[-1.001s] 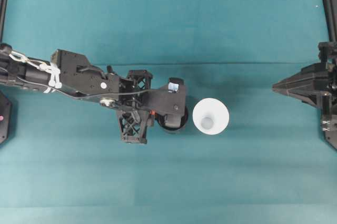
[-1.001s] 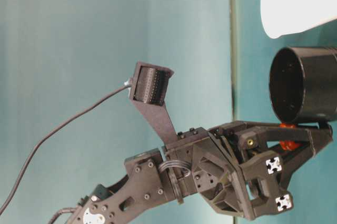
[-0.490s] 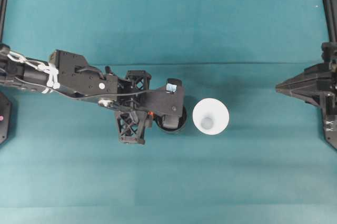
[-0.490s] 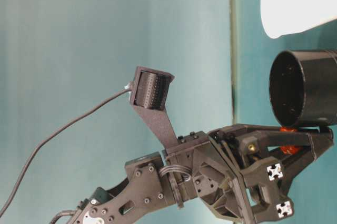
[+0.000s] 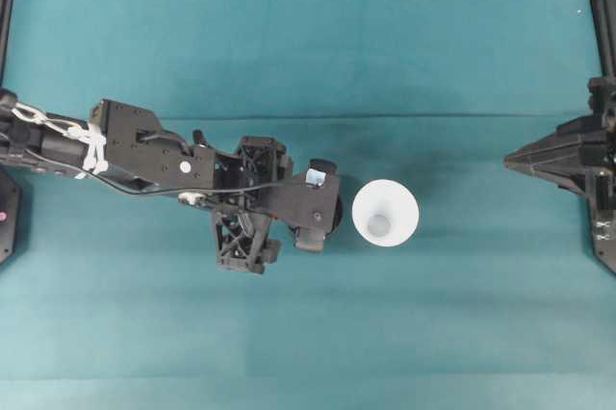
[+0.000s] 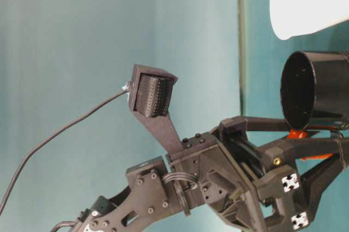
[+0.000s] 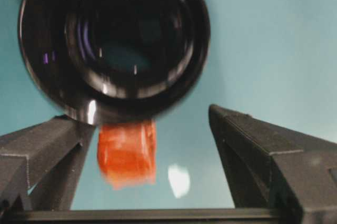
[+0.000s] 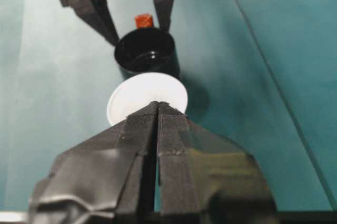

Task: Put the paper cup into the moved red handle cup holder.

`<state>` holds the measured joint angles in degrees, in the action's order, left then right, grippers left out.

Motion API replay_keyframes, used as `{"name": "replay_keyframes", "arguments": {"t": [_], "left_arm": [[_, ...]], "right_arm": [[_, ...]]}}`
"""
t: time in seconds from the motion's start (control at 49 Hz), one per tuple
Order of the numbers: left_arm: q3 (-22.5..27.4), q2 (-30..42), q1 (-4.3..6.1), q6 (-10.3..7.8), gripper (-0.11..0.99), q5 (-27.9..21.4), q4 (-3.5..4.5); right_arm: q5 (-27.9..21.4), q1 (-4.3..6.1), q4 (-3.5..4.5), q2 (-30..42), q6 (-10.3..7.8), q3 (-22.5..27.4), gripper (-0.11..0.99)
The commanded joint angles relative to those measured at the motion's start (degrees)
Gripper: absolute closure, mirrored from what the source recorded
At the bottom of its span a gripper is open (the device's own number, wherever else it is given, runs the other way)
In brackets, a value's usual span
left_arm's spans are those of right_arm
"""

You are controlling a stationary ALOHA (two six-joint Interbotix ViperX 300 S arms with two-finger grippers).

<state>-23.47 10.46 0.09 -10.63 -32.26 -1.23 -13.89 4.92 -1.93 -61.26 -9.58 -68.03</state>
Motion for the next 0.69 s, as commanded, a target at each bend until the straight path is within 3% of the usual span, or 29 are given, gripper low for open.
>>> {"name": "replay_keyframes", "arguments": {"t": [0.0,0.266,0.49,0.674], "left_arm": [[-0.35,-3.16,0.09,-0.09,-0.06,-0.88,0.00],[-5.19,-15.47,-0.79,-0.18,-0.06,-1.14,-0.09],[-10.99,-26.89,-0.79,0.00,-0.06,-1.14,-0.09],[-14.94,-32.43,-0.62,0.26,-0.06,-1.14,-0.09]], "right_arm": [[0.26,0.09,-0.09,0.26,-0.70,0.44,0.98],[-0.26,0.09,-0.18,0.97,-0.88,0.44,0.98],[-1.14,0.09,-0.09,1.41,-5.98,0.35,0.96],[-1.23,0.18,0.35,1.41,-6.15,0.62,0.94]]}}
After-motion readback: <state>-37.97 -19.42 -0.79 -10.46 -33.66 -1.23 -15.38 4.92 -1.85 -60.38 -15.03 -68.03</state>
